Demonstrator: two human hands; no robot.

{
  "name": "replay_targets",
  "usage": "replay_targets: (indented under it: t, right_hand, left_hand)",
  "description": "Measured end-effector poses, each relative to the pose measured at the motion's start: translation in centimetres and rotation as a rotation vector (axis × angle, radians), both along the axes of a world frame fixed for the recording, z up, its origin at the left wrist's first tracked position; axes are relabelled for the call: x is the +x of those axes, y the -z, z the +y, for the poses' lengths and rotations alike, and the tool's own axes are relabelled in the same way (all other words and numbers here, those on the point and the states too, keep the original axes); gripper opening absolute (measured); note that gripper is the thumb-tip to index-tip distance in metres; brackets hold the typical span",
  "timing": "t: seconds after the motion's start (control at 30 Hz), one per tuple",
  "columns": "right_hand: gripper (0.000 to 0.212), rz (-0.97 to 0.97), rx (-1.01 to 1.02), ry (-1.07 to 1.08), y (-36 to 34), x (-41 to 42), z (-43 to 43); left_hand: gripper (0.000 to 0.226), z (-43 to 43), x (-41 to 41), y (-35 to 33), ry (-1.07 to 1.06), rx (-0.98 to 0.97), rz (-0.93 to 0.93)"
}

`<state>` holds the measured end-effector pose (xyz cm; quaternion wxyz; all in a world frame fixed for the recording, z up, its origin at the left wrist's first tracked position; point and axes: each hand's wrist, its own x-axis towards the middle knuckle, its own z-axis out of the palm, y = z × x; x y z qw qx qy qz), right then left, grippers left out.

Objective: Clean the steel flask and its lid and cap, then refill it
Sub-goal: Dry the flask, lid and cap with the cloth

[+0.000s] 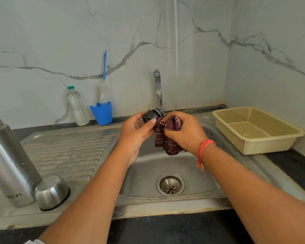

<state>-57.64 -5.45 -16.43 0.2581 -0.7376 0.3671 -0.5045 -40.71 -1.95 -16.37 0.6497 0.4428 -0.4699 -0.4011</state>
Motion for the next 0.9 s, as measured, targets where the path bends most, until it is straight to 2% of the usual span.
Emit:
replay_targets:
  t: [0.1, 0.23, 0.4, 0.5, 0.67, 0.9]
  right_hand:
    - [0.024, -0.123, 0.122, -0.034, 0.1, 0.5, 0.0]
    - [0.020, -0.356, 0.299, -0.083, 0.1, 0.6, -0.1]
    - [0.022, -0.590, 0.519, -0.145, 0.1, 0.6, -0.3]
    - [0.033, -0.703, 0.665, -0.224, 0.1, 0.8, -0.2]
    - [0.041, -0.762, 0.797, -0.305, 0.1, 0.7, -0.1]
    - [0.038, -0.748, 0.799, -0.322, 0.1, 0.0, -0.4]
  left_hand:
    - [0.031, 0.2, -0.1, -0.2, 0.055, 0.050, 0.054]
    - [0.047, 0.3, -0.3, 0.1, 0.086, 0.113, 0.043]
    - [0.018, 0.5, -0.6, -0.2, 0.126, 0.124, 0.054]
    - [0.016, 0.6, -0.7, -0.1, 0.152, 0.118, 0.053]
    - [0.048, 0.7, -0.7, 0.0, 0.211, 0.126, 0.028]
    - [0.042, 0.4, 0.4, 0.1, 0.277, 0.132, 0.007]
